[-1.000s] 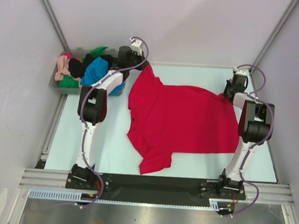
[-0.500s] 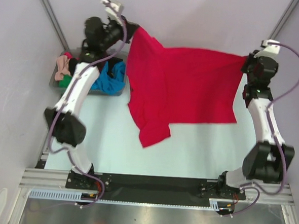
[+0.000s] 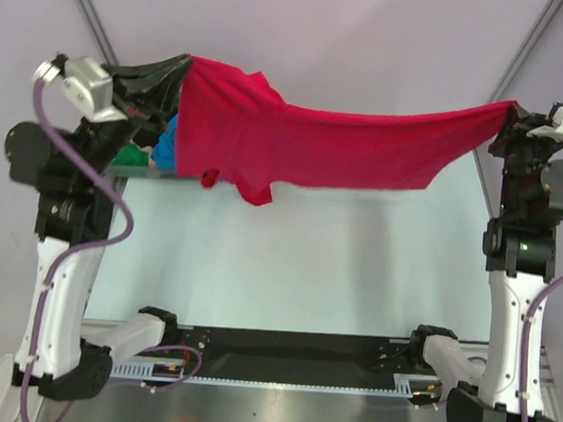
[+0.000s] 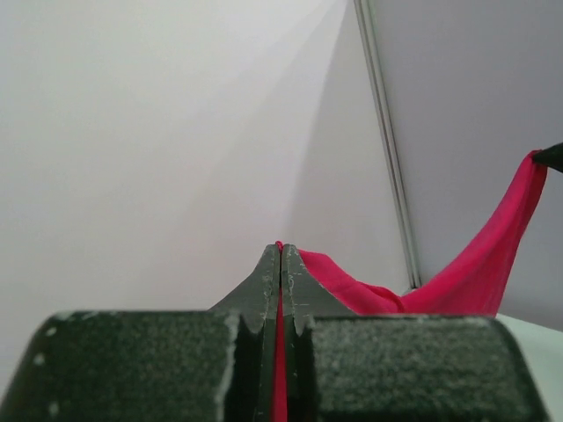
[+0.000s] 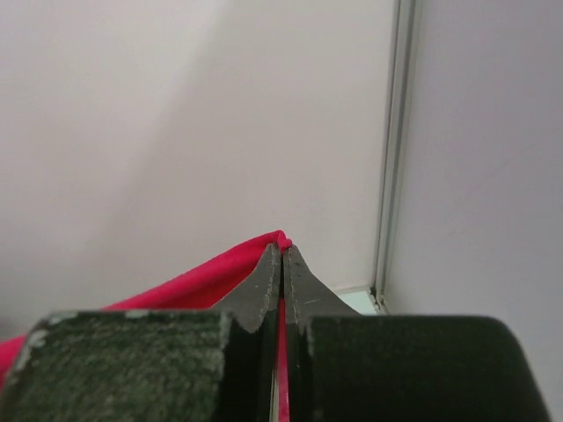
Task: Fold and stack the t-shirts
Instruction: Flatten the tshirt out
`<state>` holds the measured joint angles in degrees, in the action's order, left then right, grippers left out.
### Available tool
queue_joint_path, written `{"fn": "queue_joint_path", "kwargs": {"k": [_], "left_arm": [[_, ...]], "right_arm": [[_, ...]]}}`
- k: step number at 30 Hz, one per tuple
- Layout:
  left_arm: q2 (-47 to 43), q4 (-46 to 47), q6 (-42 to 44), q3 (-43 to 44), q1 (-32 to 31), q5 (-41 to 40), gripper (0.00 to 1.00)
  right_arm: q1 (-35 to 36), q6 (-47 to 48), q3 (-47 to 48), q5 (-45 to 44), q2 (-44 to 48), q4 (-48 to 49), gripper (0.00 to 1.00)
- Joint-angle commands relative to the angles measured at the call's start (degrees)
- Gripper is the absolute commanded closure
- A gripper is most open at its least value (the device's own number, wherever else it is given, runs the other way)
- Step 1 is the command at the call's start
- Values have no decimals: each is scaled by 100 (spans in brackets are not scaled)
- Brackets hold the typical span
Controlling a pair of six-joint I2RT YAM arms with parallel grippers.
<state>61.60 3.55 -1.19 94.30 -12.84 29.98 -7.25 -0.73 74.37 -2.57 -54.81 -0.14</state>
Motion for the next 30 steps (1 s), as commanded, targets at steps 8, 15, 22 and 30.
{"fn": "queue_joint_path", "kwargs": {"k": [8, 15, 22, 30], "left_arm": [[-765, -759, 427, 798, 27, -589, 100], [483, -584, -2, 967, 27, -265, 100], [2223, 180, -399, 634, 27, 333, 100], [4233, 2094, -1012, -596, 27, 1405, 98]], "right_arm": [[-5, 618, 1167, -473, 673, -1593, 100], [-5, 759, 1221, -622, -161, -1805, 100], [-31, 671, -33, -499, -1075, -840, 100], [-40, 267, -1591, -463, -2732, 1189, 100]]}}
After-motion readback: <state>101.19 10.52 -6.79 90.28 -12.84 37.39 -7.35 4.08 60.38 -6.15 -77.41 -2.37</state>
